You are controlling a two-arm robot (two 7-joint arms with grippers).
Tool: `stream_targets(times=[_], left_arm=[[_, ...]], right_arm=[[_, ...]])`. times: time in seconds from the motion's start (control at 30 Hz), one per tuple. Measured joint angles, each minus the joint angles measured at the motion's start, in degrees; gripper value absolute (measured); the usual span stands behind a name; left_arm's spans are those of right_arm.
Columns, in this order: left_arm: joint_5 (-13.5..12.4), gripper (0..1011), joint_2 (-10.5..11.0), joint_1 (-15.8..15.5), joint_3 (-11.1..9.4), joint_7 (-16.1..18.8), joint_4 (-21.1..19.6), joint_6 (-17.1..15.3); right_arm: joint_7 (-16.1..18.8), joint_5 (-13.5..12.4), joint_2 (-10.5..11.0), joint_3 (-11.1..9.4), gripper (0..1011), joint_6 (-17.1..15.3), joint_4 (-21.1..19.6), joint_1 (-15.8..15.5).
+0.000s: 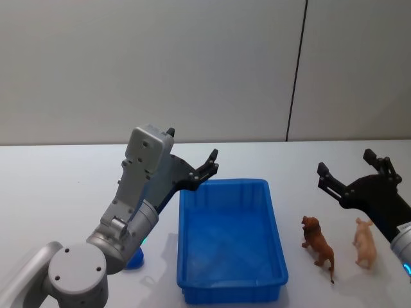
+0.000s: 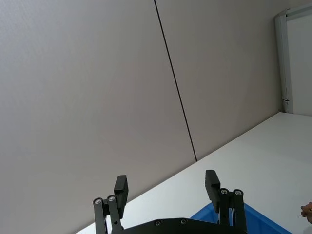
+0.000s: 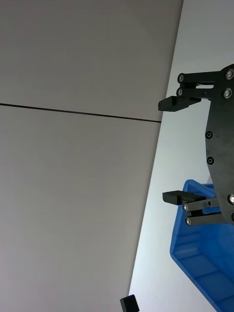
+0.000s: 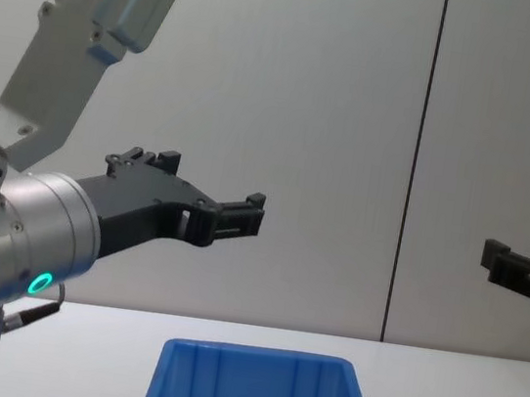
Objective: Pick up the two dolls from the table and place them into the box.
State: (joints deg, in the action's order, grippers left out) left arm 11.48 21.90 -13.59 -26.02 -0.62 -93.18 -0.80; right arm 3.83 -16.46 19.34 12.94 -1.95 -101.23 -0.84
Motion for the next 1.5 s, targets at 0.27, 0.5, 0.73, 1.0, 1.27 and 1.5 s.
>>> stream_targets(times=[0.27, 0.5, 0.73, 1.0, 1.27, 1.5], left_arm=[[0.0, 1002, 0.0, 0.0, 0.0, 0.0, 0.0, 0.0], [0.0, 1002, 0.0, 0.0, 0.0, 0.0, 0.0, 0.0], [0.0, 1002, 0.0, 0.0, 0.0, 0.0, 0.0, 0.0], [0.0, 1002, 0.0, 0.0, 0.0, 0.0, 0.0, 0.0], [0.0, 1002, 0.0, 0.0, 0.0, 0.0, 0.0, 0.0], [0.0, 1001, 0.0, 0.0, 0.0, 0.0, 0.0, 0.0]], right_arm=[[0.0, 0.0, 0.0, 0.0, 1001, 0.0, 0.0, 0.0], [0.0, 0.0, 0.0, 0.0, 1001, 0.0, 0.0, 0.0], [0.0, 0.1, 0.0, 0.0, 1001, 0.0, 0.2, 0.1], [0.6, 0.9, 0.2, -0.3, 1001, -1.0, 1.8, 0.4], [1.2, 1.7, 1.0, -0.9, 1001, -3.2, 4.2, 0.6], [1.3, 2.7, 1.6, -1.3, 1001, -5.7, 6.3, 0.5]])
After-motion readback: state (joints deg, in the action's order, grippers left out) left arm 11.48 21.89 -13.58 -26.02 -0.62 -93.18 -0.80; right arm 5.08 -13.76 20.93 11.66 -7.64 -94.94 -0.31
